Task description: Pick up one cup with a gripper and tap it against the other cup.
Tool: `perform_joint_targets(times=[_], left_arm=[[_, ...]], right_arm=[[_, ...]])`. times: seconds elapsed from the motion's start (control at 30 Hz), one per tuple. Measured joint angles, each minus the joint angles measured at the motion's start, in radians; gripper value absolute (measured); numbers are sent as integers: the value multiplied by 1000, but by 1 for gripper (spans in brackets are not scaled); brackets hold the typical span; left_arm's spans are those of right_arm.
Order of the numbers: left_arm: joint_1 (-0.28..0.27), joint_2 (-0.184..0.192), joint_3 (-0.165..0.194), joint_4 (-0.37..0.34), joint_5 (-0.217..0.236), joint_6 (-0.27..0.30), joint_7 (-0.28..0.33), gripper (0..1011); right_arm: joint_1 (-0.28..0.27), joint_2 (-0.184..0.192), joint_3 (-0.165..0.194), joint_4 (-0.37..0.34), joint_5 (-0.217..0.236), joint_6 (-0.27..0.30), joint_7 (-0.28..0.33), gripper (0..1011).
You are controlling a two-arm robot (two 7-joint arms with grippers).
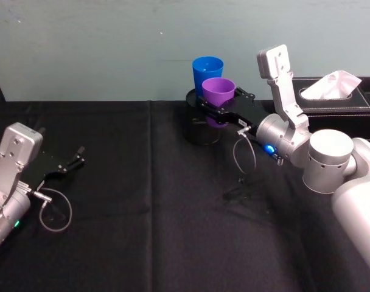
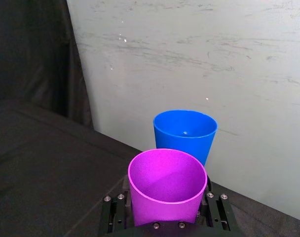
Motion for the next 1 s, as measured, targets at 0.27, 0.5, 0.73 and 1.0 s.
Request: perform_joint_targets(times=[0.27, 0.5, 0.73, 1.0], left_arm=[[0, 0, 0, 0, 0, 0, 0, 1000], [0, 0, 0, 0, 0, 0, 0, 1000], [0, 0, 0, 0, 0, 0, 0, 1000], [0, 0, 0, 0, 0, 0, 0, 1000]], right_arm=[[0, 0, 0, 0, 0, 0, 0, 736], [0, 0, 0, 0, 0, 0, 0, 736], [0, 0, 0, 0, 0, 0, 0, 736], [0, 0, 0, 0, 0, 0, 0, 736]])
